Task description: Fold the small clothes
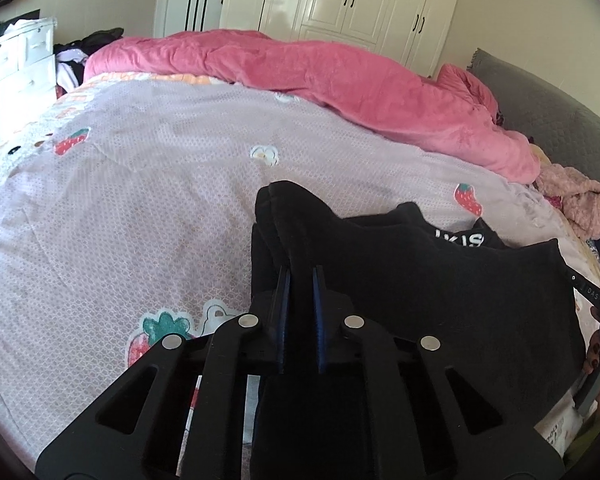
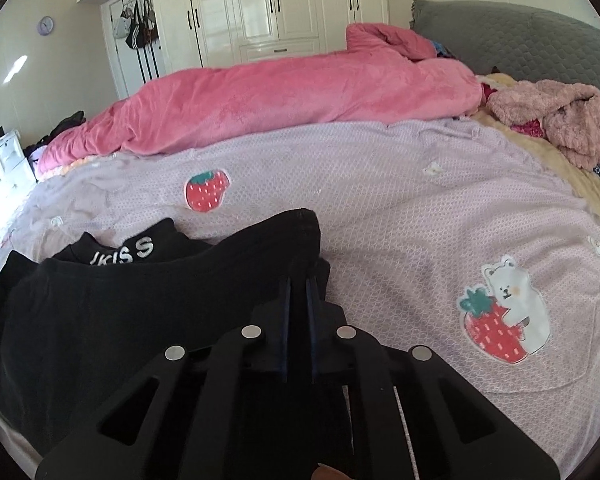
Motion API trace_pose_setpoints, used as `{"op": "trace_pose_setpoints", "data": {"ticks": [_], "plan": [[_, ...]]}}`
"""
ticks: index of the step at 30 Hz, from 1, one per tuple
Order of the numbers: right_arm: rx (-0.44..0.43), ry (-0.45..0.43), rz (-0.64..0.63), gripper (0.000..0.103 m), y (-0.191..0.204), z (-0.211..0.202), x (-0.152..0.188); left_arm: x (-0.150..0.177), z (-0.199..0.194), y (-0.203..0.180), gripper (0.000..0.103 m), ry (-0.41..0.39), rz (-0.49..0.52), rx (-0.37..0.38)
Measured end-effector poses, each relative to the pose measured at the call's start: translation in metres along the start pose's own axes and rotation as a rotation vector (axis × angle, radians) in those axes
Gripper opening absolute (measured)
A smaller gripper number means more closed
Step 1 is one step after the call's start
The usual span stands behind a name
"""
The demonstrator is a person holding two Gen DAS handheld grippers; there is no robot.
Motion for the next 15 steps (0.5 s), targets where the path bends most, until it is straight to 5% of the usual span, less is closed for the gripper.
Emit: {"op": "trace_pose_setpoints", "data": {"ticks": [7, 15], "plan": [[0.014, -0.062, 0.046, 0.006, -0.011, -0.013, -0.009, -0.011, -0.011, -0.009, 0.004, -0.069, 0.038, -0.019], [0.073, 0.082, 0.109, 0.007, -0.026, 0.021, 0.005, -0.001, 0.023, -0.001, 0.002, 0.015, 0.028, -0.069]]}}
Point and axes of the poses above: each gripper's, at about its wrist camera, not at the fingertips, and z roughly the way its jaws point, y to its left, x to its underside, the point moved 1 cm from there along z, roughly the way its jaws point, and after that the axes turned 12 degrees about -x, right-handed, at the moved point
